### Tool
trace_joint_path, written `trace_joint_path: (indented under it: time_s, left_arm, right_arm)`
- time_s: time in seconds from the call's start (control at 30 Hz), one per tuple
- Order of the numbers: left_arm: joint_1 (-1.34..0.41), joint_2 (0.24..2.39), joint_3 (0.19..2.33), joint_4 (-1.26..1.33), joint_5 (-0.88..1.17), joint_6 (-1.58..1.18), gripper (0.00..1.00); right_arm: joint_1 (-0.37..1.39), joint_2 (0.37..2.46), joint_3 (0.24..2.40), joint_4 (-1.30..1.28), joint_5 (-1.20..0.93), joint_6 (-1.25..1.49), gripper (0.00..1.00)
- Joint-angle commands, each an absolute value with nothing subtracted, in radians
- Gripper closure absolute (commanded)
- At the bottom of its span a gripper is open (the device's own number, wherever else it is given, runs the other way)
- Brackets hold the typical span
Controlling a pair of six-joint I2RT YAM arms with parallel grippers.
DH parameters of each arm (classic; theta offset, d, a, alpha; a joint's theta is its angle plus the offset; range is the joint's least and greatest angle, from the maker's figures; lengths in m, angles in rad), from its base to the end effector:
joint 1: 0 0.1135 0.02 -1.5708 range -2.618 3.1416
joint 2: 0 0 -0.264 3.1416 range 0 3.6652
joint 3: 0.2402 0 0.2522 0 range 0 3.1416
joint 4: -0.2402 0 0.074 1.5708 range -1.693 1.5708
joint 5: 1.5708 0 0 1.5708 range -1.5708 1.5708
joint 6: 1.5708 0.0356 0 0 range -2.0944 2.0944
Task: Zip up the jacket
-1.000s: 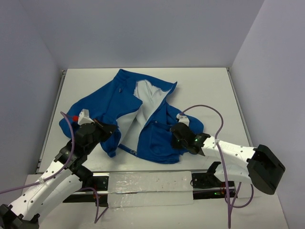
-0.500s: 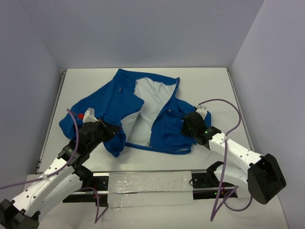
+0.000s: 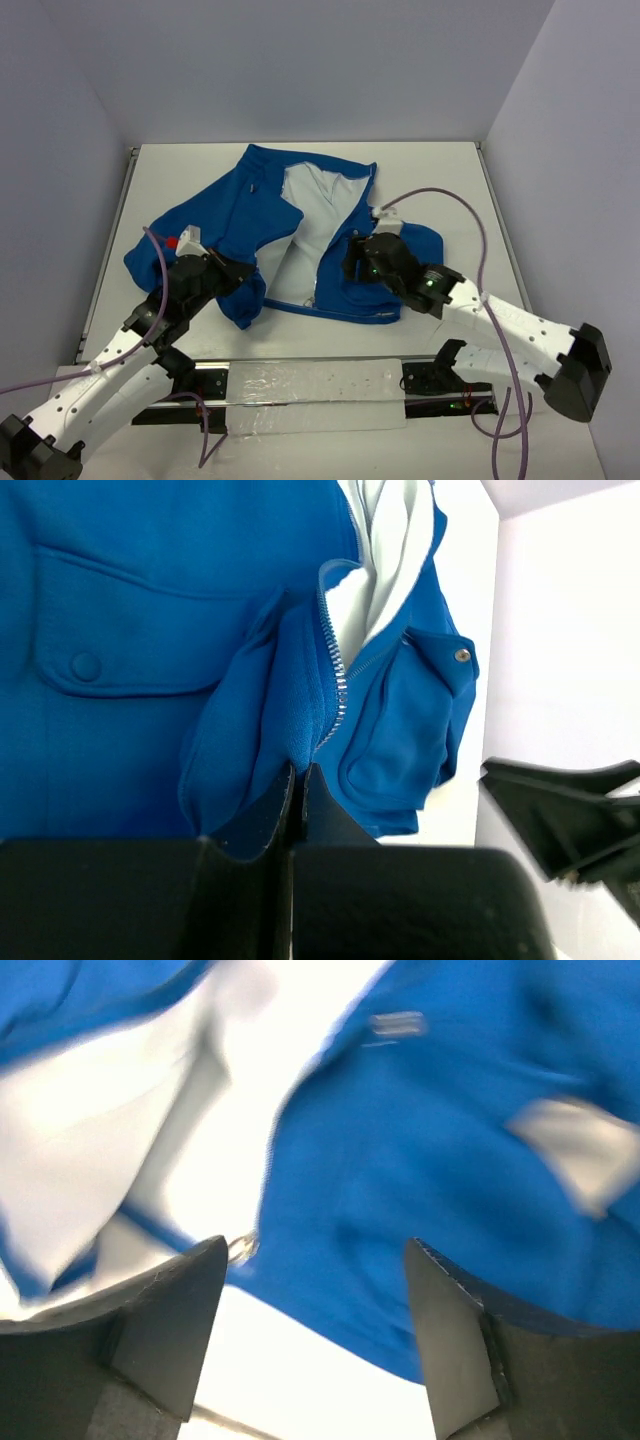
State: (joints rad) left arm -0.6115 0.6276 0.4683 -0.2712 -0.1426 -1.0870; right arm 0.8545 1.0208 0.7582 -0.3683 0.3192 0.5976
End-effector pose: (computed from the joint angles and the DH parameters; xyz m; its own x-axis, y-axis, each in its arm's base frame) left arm 0.1314 -0.0860 0.2433 -0.5684 -0.6716 -0.4752 -0.0873 0.6236 -0.7769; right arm 0.1537 0.1595 0.2693 -0.6295 0.0905 -0.7717 -0.2365 0.9237 0.3013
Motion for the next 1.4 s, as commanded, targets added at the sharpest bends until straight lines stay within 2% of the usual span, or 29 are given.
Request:
trace_joint_path:
  time_s: [0.0, 0.07, 0.13, 0.23, 0.33, 0.5, 0.7, 0.87, 1.27, 1.37]
  left_arm:
    - [-0.606, 0.592, 0.498, -0.308, -0.213, -1.097, 1.0]
    - [-0.606, 0.581, 0.495, -0.316, -0.219, -1.102, 1.0]
    - [-0.604, 0.577, 0.494, -0.321, -0.215, -1.108, 1.0]
    - [-0.606, 0.577, 0.496, -0.337, -0.216, -1.111, 1.0]
    - [-0.605, 0.571, 0.501, -0.35, -0.225, -1.111, 1.0]
    - [-0.604, 0.554, 0.503, -0.36, -0.236, -1.109, 1.0]
    - [-0.605, 0.55, 0.502, -0.367, -0.236, -1.109, 1.0]
    - [-0.605, 0.545, 0.502, -0.365, -0.237, -1.106, 1.0]
    - [-0.605, 0.57, 0.499, -0.337, -0.223, -1.098, 1.0]
    - [-0.605, 0.572, 0.499, -0.334, -0.222, -1.097, 1.0]
  right_arm:
    - [0.951, 1.232, 0.842, -0.265, 0.08, 0.469, 0.64]
    - [0.994, 1.371, 0.9, -0.29, 0.058, 0.426, 0.77]
    - [1.016, 1.431, 0.943, -0.307, 0.073, 0.419, 0.78]
    - [1.045, 1.514, 0.987, -0.313, 0.072, 0.43, 0.73]
    - [1.085, 1.562, 1.016, -0.327, 0.116, 0.427, 0.64]
    - [1.131, 1.643, 1.058, -0.354, 0.168, 0.373, 0.66]
    - [1.138, 1.7, 1.082, -0.345, 0.255, 0.393, 0.56]
    - [1.137, 1.731, 1.088, -0.33, 0.328, 0.405, 0.57]
    - [1.138, 1.81, 1.062, -0.285, 0.314, 0.405, 0.61]
    - [1.137, 1.814, 1.047, -0.28, 0.325, 0.418, 0.69]
